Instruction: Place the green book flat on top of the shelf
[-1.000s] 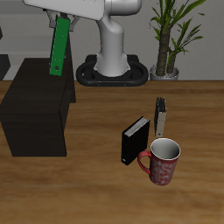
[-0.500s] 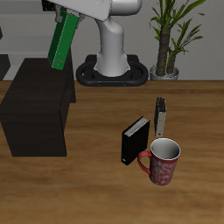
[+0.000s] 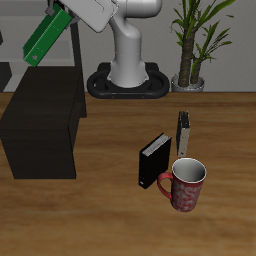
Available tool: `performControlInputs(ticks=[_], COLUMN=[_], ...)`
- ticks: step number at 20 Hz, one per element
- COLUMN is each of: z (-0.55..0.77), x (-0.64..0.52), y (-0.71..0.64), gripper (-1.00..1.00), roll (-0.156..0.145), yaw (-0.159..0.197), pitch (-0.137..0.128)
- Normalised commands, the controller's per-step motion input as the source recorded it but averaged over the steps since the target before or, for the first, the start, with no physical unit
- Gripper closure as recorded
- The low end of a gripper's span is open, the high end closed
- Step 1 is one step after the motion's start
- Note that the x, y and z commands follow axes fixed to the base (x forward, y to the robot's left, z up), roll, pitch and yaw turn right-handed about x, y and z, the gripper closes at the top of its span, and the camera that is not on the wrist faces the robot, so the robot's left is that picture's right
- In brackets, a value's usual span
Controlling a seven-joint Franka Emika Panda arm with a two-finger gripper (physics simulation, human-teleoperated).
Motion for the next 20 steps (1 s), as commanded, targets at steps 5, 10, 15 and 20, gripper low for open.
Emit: performControlInputs(ticks=[5, 10, 15, 20], z=[-0.22, -0.33, -0.35, -0.26], x=[0.01, 0.06, 0.09, 0.06], y=[-0.21, -0.06, -0.21, -0.05], gripper=[1.00, 1.00, 1.00, 1.00], roll=[-0.098, -0.058, -0.096, -0.028], yaw=[-0.007, 0.017, 0.005, -0.009], pitch=[0.032, 0.044, 0.069, 0.055])
